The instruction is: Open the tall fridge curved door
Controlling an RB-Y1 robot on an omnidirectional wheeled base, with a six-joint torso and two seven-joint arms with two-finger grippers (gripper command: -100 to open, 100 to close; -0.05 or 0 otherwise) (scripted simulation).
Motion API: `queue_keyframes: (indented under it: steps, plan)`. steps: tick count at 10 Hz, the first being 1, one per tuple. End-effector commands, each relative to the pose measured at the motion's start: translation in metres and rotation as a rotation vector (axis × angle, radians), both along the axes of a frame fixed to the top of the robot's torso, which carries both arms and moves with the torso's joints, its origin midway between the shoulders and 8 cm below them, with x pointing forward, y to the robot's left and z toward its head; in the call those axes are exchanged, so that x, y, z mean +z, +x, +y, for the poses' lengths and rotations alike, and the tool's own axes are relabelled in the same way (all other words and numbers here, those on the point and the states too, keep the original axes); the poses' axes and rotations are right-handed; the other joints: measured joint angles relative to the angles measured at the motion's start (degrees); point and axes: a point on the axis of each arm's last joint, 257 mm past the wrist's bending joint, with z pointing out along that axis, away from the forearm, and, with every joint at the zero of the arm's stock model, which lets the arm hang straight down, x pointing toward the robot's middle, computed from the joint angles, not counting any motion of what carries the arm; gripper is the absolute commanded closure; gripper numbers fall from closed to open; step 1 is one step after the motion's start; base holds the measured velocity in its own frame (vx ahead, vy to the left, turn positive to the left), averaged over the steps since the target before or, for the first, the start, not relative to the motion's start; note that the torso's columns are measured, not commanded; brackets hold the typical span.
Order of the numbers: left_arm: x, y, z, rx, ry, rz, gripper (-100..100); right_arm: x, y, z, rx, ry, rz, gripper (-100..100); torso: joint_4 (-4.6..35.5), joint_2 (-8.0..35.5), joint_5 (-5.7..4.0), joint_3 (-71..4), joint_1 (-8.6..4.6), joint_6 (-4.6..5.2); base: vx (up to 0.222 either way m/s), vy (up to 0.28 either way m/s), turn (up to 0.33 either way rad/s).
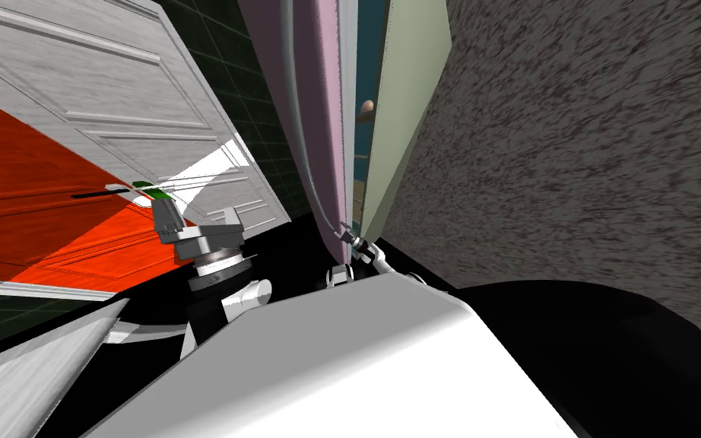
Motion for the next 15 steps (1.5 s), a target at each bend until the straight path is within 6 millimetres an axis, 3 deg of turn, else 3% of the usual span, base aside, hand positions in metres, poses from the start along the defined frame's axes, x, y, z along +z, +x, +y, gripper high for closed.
queue_keyframes:
  steps: [1, 7, 8, 10, 13, 15]
  plan:
    - [0.0, 0.0, 0.0, 0.0, 0.0, 0.0, 0, -0.047, -0.003, -0.005, -0.004, -0.02, 0.156, 100, 0.0, -0.2, 0.04, -0.1, -0.15, 0.28, -0.023, 0.002, 0.308]
    - [0.0, 0.0, 0.0, 0.0, 0.0, 0.0, 0, -0.046, -0.004, -0.005, 0.014, 0.023, 0.195, 100, -0.2, -0.8, 0.01, -0.5, -0.35, 0.36, 0.002, 0.002, 0.049]
    - [0.0, 0.0, 0.0, 0.0, 0.0, 0.0, 0, -0.043, -0.036, 0.006, 0.099, -0.035, 0.112, 100, -0.2, -0.7, 0.02, -0.4, -0.35, 0.41, -0.041, -0.058, 0.293]
    - [0.0, 0.0, 0.0, 0.0, 0.0, 0.0, 0, -0.055, -0.056, 0.022, 0.135, -0.055, 0.121, 100, 1.0, 1.5, 0.03, 0.7, -0.7, 0.69, -0.016, -0.061, 0.482]
    - [0.0, 0.0, 0.0, 0.0, 0.0, 0.0, 0, -0.06, -0.078, 0.05, 0.215, -0.064, 0.13, 100, 1.9, 3.6, 0.19, 2.0, -0.43, 0.8, 0.023, -0.007, 0.398]
    - [0.0, 0.0, 0.0, 0.0, 0.0, 0.0, 0, -0.06, -0.078, 0.05, 0.215, -0.064, 0.13, 100, 1.9, 3.3, 0.15, 1.8, -0.6, 0.84, -0.014, 0.014, 0.465]
